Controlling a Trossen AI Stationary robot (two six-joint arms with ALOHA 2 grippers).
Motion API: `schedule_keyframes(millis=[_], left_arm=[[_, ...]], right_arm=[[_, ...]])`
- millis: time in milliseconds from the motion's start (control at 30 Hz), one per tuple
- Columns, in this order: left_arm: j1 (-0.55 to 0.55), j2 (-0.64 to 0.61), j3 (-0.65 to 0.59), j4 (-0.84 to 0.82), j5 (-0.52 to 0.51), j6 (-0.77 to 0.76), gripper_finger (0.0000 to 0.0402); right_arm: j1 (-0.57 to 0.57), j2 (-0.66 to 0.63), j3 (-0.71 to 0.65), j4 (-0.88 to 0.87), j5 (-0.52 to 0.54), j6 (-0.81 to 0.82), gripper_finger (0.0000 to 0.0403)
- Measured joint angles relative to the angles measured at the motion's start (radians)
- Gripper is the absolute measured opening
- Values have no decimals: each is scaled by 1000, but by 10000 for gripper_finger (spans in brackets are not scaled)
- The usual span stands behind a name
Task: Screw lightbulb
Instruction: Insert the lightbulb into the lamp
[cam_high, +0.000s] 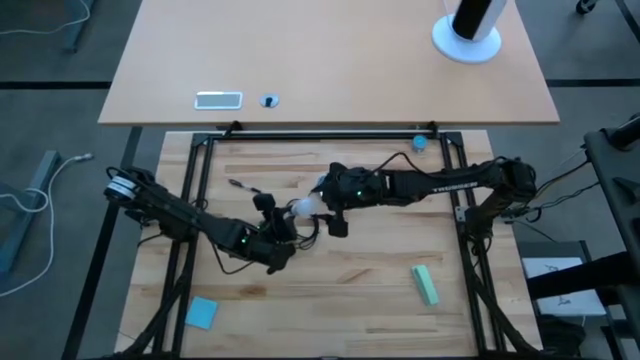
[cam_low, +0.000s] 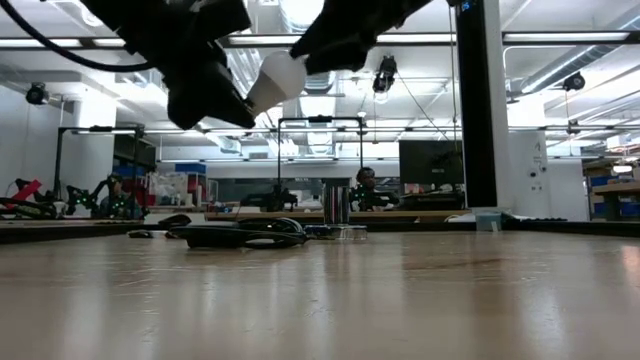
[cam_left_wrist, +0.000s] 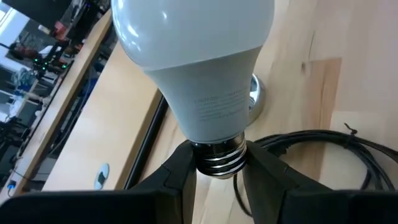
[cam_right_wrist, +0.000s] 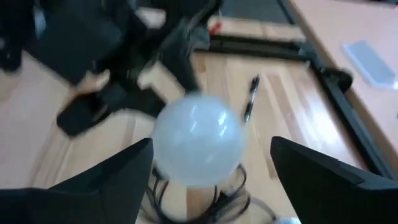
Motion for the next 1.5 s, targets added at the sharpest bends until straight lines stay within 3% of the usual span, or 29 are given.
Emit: schedule_keyframes(millis=[500, 933, 1233, 1500], left_arm=[[15, -5, 12, 183, -24, 157, 94], [29, -5, -12, 193, -18, 145, 94], [29, -5, -18, 219, -17, 145, 132], [30, -5, -42, 218, -12, 118, 118]], right_arm=[[3, 29, 3, 12, -7, 6, 305], [2, 29, 2, 35, 3, 28, 271], [-13, 28, 2, 35, -3, 59, 236], [-78, 26, 2, -75, 3, 176, 232]])
